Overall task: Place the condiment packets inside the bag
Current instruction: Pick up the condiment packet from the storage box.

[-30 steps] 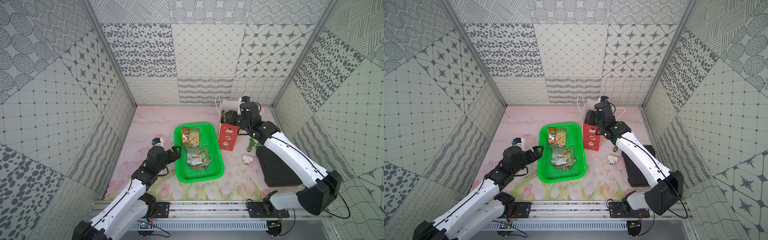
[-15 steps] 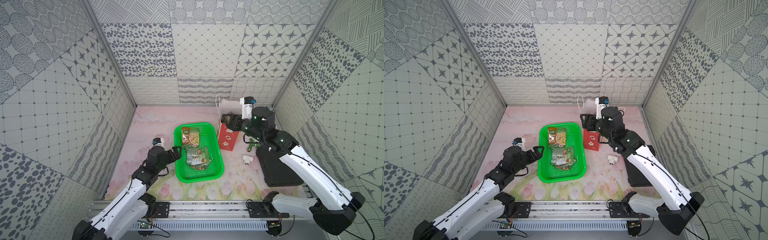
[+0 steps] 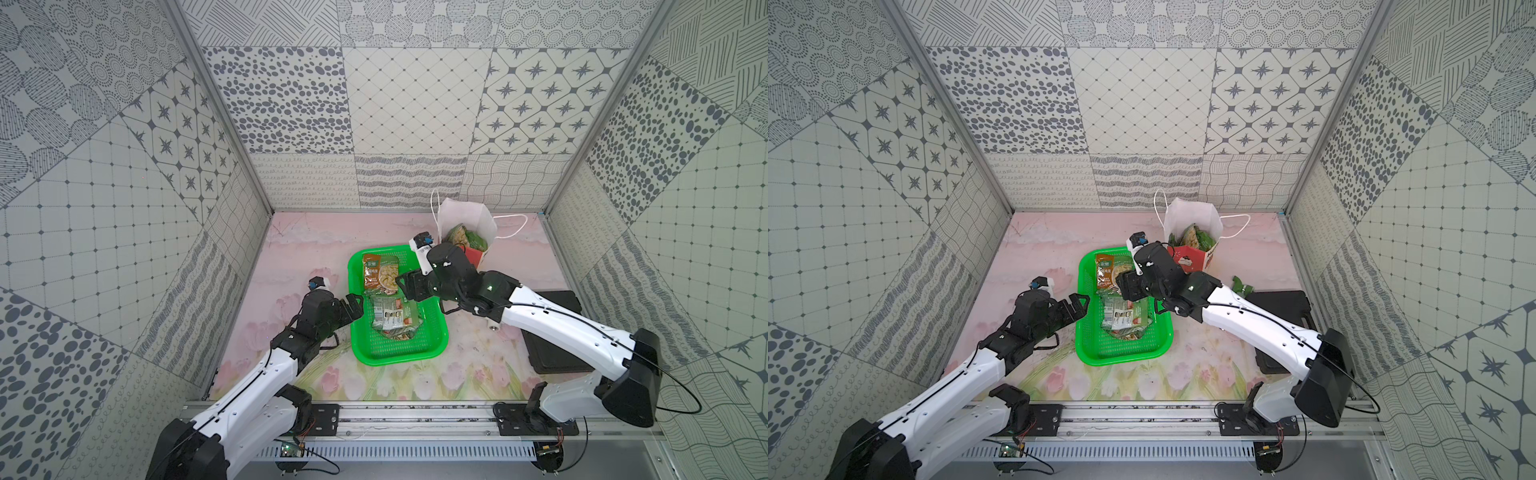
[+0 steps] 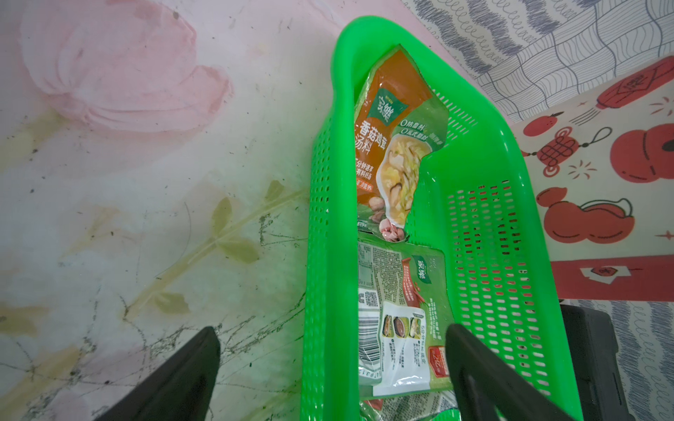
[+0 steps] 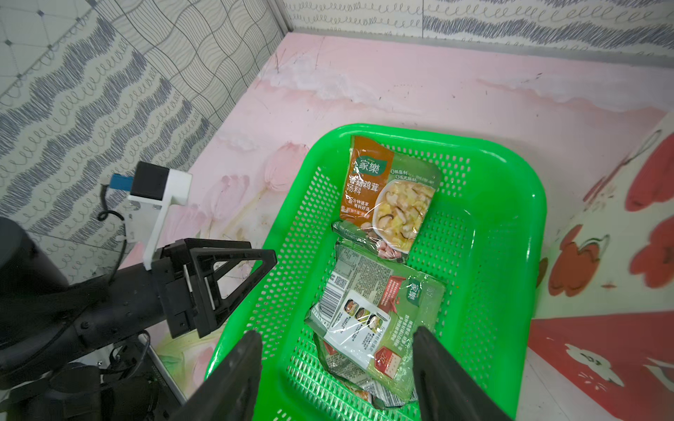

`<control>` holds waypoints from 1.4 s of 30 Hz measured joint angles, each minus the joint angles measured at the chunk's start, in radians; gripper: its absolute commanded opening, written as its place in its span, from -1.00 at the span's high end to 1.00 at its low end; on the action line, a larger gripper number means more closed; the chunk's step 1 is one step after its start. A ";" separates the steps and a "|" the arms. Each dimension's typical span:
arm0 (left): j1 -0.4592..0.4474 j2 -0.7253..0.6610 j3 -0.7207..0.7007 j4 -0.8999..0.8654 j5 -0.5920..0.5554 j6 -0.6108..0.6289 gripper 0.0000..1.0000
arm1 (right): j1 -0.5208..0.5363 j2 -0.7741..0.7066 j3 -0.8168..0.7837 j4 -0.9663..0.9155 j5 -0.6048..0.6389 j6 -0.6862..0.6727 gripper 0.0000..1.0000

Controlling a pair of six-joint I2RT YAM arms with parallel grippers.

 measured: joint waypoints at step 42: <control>0.010 -0.227 -0.045 -0.038 -0.094 -0.020 -0.99 | 0.038 0.712 0.335 -0.100 0.026 0.026 0.51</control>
